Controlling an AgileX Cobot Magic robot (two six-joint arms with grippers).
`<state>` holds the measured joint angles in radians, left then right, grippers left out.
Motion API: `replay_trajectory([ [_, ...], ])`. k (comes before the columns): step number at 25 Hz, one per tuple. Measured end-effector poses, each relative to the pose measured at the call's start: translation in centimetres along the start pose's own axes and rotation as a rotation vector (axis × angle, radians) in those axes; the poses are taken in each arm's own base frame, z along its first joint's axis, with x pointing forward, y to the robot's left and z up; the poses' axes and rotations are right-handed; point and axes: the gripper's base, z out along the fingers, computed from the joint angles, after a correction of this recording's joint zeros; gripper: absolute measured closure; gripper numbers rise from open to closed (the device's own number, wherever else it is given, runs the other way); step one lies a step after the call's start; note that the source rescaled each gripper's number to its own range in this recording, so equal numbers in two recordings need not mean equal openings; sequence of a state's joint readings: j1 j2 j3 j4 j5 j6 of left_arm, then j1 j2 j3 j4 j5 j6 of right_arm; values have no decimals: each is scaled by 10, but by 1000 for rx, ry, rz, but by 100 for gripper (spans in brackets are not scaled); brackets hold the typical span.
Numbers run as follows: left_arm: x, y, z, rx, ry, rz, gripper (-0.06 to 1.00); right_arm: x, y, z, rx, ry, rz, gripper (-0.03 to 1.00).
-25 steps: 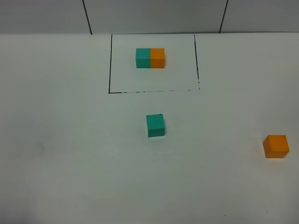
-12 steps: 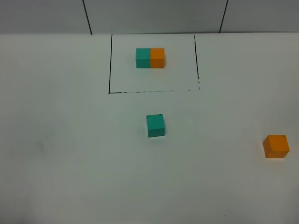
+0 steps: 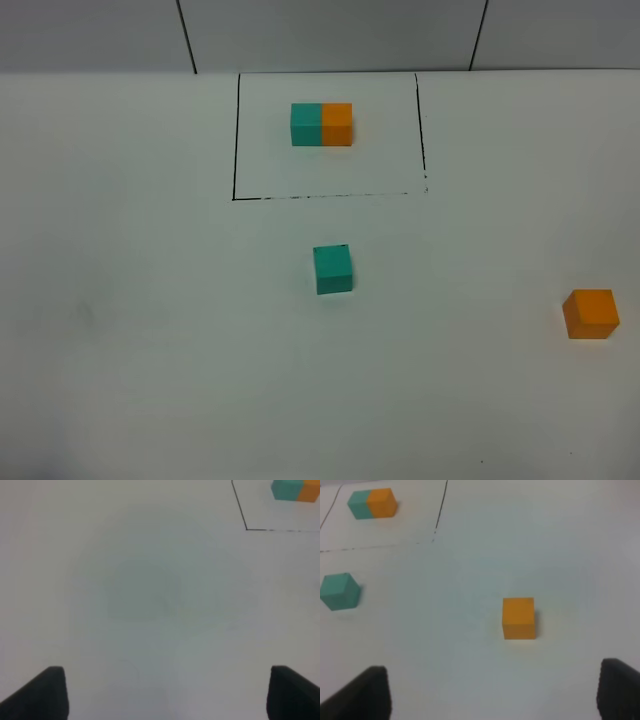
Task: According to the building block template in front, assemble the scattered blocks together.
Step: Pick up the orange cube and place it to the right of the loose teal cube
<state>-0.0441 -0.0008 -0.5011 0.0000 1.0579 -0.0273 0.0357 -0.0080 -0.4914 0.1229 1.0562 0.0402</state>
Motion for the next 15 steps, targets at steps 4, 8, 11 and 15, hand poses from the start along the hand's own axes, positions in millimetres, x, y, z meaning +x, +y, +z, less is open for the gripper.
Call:
replay_trajectory([
  [4, 0, 0, 0, 0, 0, 0, 19, 0, 0, 0, 0, 0, 0, 2],
  [8, 0, 0, 0, 0, 0, 0, 19, 0, 0, 0, 0, 0, 0, 2],
  [11, 0, 0, 0, 0, 0, 0, 19, 0, 0, 0, 0, 0, 0, 2],
  [15, 0, 0, 0, 0, 0, 0, 20, 0, 0, 0, 0, 0, 0, 2],
])
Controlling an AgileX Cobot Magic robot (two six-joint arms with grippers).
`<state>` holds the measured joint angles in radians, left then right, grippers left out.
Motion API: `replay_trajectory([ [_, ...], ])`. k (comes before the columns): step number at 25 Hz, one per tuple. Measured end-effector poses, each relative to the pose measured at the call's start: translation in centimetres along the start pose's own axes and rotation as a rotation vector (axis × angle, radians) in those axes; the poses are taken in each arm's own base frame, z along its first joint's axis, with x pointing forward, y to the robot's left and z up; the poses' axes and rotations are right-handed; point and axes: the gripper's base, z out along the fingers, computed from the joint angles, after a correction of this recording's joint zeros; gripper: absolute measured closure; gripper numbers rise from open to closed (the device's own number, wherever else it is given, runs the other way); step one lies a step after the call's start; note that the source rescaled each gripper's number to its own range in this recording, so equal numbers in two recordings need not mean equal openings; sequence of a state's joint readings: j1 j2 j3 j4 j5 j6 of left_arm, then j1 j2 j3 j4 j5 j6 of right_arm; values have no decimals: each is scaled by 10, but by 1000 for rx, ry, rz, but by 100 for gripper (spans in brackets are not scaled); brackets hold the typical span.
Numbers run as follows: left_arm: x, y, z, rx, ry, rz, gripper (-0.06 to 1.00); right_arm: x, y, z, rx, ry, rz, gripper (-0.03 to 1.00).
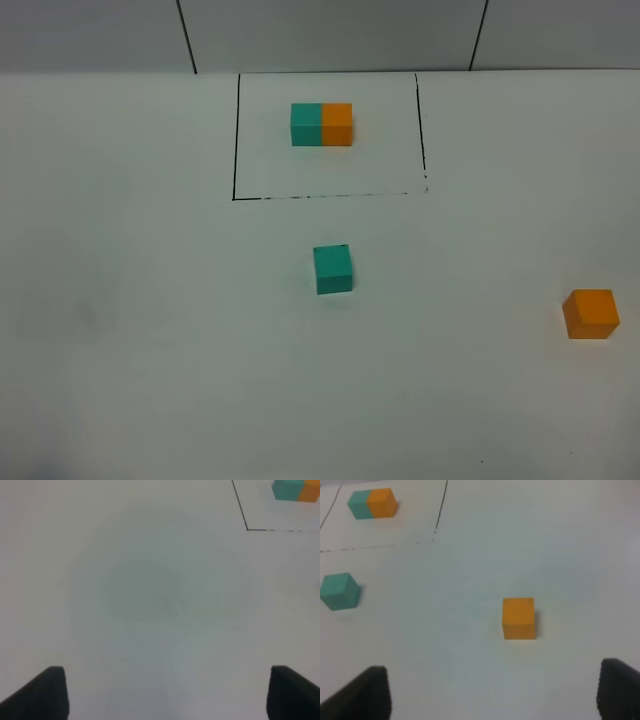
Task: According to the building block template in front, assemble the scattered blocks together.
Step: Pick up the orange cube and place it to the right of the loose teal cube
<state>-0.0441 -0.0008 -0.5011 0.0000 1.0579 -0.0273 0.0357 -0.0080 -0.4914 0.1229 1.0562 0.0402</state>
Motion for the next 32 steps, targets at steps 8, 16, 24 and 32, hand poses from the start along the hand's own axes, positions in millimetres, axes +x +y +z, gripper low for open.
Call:
replay_trajectory([
  [8, 0, 0, 0, 0, 0, 3, 20, 0, 0, 0, 0, 0, 0, 2],
  [16, 0, 0, 0, 0, 0, 4, 20, 0, 0, 0, 0, 0, 0, 2],
  [24, 0, 0, 0, 0, 0, 4, 20, 0, 0, 0, 0, 0, 0, 2],
  [32, 0, 0, 0, 0, 0, 4, 20, 0, 0, 0, 0, 0, 0, 2],
])
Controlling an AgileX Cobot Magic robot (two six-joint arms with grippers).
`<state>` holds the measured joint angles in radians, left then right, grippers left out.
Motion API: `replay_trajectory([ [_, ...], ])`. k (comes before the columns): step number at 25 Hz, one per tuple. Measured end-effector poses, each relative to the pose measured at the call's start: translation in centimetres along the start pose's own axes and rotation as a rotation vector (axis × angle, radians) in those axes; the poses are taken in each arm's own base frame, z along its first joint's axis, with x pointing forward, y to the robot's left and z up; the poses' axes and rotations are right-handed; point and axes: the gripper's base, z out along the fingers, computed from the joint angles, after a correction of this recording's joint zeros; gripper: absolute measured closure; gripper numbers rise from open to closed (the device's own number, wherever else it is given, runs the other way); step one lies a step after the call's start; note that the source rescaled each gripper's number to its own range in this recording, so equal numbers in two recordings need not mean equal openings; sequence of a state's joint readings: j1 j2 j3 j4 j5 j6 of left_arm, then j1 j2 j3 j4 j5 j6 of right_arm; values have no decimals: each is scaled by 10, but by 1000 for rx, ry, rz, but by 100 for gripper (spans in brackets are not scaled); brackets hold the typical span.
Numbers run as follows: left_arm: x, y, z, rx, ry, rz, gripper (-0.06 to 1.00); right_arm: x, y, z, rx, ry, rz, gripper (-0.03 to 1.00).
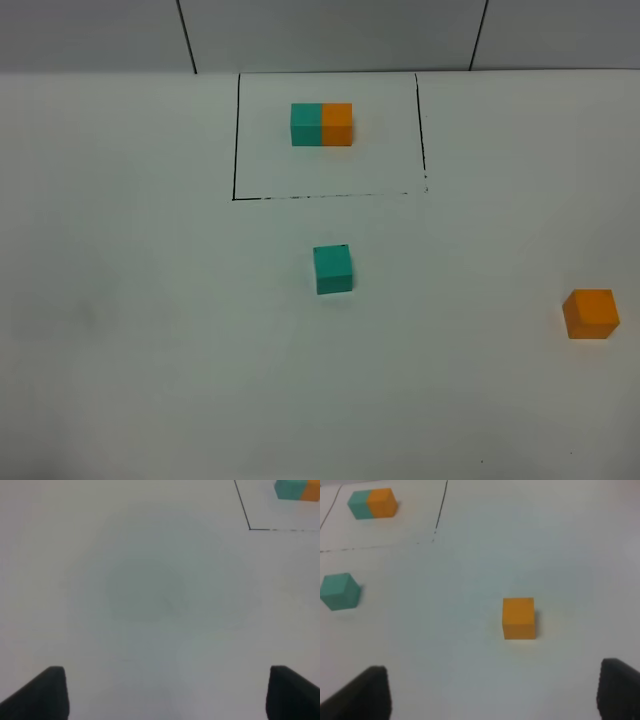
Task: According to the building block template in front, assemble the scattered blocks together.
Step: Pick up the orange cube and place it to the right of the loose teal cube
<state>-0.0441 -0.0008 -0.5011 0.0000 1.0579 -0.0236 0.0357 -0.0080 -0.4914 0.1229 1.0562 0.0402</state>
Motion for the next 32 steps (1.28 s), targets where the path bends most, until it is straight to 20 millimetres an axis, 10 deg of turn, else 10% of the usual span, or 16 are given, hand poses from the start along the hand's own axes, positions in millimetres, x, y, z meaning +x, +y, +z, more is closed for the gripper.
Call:
replay_trajectory([
  [13, 0, 0, 0, 0, 0, 0, 20, -12, -2, 13, 36, 101, 81, 2],
  [21, 0, 0, 0, -5, -1, 2, 20, -59, -11, 131, 93, 571, 73, 2],
  [26, 0, 0, 0, -5, -1, 2, 20, -51, -18, 213, 77, 818, 69, 2],
  [32, 0, 0, 0, -5, -1, 2, 20, -36, -21, 254, 47, 856, 86, 2],
])
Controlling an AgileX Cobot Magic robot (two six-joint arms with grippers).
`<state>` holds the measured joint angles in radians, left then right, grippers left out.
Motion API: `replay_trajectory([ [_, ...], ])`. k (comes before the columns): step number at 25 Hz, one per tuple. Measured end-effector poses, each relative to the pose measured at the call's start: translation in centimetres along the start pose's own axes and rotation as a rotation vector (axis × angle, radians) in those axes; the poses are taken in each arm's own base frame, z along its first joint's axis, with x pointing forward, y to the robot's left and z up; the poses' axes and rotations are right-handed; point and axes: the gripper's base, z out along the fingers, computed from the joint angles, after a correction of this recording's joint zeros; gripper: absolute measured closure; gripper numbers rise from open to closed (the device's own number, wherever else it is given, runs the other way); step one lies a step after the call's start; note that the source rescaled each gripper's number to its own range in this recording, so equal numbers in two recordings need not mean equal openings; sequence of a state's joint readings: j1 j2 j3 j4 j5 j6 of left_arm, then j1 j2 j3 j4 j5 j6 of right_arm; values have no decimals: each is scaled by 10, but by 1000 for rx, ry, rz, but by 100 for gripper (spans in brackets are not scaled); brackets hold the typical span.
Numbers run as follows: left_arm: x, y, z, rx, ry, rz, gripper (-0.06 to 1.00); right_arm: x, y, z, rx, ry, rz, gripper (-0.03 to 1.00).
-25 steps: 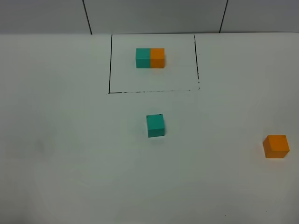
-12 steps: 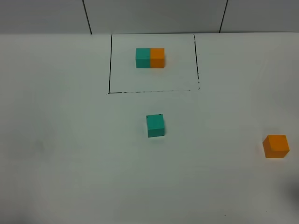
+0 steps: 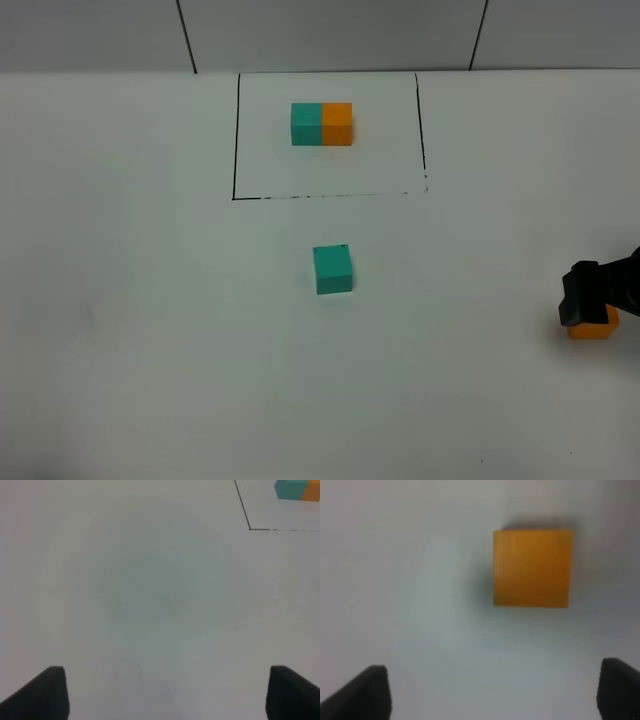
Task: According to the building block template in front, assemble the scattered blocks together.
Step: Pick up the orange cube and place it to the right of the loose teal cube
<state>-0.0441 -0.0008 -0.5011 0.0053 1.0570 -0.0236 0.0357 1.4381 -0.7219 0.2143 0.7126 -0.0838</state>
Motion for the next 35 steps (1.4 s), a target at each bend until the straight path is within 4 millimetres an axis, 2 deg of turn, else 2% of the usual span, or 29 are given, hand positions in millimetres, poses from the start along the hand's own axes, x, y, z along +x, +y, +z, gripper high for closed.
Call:
replay_trajectory([
  [12, 0, 0, 0, 0, 0, 0, 20, -18, -5, 34, 18, -23, 21, 2],
  [19, 0, 0, 0, 0, 0, 0, 20, -18, -10, 55, 40, 21, 11, 2],
  [22, 0, 0, 0, 0, 0, 0, 20, -18, -11, 62, 44, 34, 13, 7],
  [25, 0, 0, 0, 5, 0, -2, 20, -17, -12, 69, 47, 57, 16, 21],
  [27, 0, 0, 0, 0, 0, 0, 20, -17, -13, 71, 48, 63, 17, 36],
  [29, 0, 0, 0, 0, 0, 0, 20, -17, -13, 72, 49, 64, 18, 57],
  [31, 0, 0, 0, 0, 0, 0, 20, -17, -13, 72, 49, 65, 19, 88],
  [32, 0, 0, 0, 0, 0, 0, 20, -17, -13, 72, 49, 64, 20, 97],
  [35, 0, 0, 0, 0, 0, 0, 20, -17, -13, 72, 52, 64, 15, 96],
])
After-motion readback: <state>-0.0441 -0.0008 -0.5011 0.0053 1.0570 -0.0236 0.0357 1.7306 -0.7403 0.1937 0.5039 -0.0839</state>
